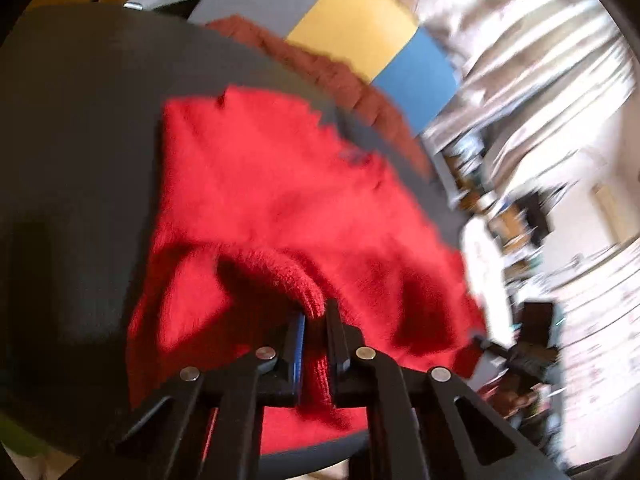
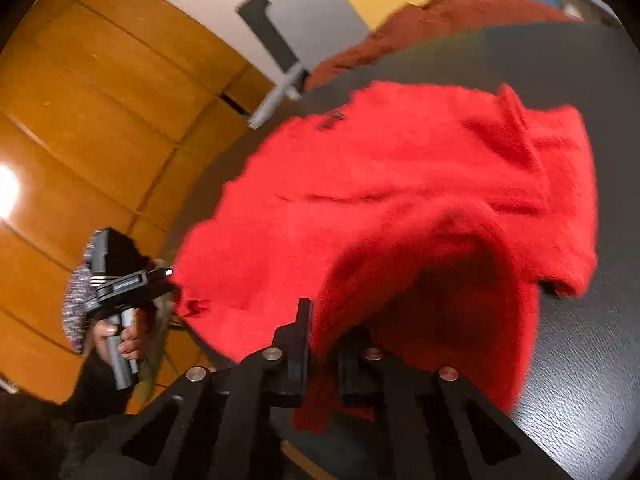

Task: Fold clothes

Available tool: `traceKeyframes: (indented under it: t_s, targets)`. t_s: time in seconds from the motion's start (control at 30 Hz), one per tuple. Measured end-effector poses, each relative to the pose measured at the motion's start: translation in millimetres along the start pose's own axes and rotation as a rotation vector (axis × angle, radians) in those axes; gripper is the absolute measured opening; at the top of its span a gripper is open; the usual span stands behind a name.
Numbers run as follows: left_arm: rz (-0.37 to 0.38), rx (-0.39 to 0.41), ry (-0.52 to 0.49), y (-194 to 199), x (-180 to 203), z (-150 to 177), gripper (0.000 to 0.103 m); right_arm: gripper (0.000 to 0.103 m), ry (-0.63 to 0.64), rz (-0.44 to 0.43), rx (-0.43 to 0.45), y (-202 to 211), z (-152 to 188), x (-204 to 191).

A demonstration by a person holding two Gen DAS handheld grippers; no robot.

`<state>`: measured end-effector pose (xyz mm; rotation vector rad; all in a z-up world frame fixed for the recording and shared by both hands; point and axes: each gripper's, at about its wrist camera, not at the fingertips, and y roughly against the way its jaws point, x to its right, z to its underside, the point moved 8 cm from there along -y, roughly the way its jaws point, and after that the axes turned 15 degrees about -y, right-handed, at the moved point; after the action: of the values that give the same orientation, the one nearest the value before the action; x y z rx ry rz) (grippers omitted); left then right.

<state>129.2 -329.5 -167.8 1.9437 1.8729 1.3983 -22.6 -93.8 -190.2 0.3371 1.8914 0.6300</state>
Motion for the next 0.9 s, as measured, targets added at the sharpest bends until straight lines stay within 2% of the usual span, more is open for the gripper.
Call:
traceKeyframes:
  t_s: [0.07,0.17,0.23,0.3,0.37,0.4,0.43,0.47,0.53,0.63,0.7,0.77,0.83,0.9]
  targets:
    - [0.044,0.064,0.030,9,-2,-19,0.007,0.010,-0.038,-0.097,0.045,10,-18,-9]
    - [0.072,0.127,0.079,11,-9,-51,0.007,0.010,-0.117,-0.207,0.118,19,-50,-15]
    - [0.057,0.147,0.106,5,-15,-68,0.007,0.014,-0.194,-0.221,0.173,16,-76,-6]
    - [0.021,0.140,0.169,-10,-31,-80,0.007,0.014,-0.255,-0.191,0.202,8,-92,11]
    - [-0.027,0.129,0.229,-24,-49,-88,0.009,0.024,-0.314,-0.155,0.227,-1,-107,28]
    - [-0.057,0.121,0.262,-32,-58,-92,0.016,0.040,-0.327,-0.149,0.235,0,-109,33]
    - [-0.051,0.111,0.305,-38,-65,-93,0.022,0.064,-0.334,-0.149,0.242,2,-108,37]
    - [-0.027,0.112,0.338,-43,-69,-95,0.026,0.071,-0.342,-0.148,0.249,4,-107,40]
    - [-0.046,0.128,0.361,-38,-76,-95,0.027,0.072,-0.356,-0.147,0.262,9,-105,47]
    - [-0.129,0.149,0.296,-18,-79,-91,0.027,0.072,-0.327,-0.121,0.284,23,-100,49]
    - [-0.188,0.138,0.217,-12,-75,-90,0.029,0.072,-0.251,-0.053,0.300,31,-101,43]
    - [-0.250,0.109,0.115,-11,-72,-90,0.030,0.072,-0.168,0.020,0.305,34,-105,36]
    - [-0.288,0.062,0.017,-12,-66,-88,0.036,0.072,-0.088,0.097,0.298,29,-112,29]
    - [-0.312,0.015,-0.057,-23,-60,-93,0.038,0.072,-0.022,0.179,0.276,16,-122,27]
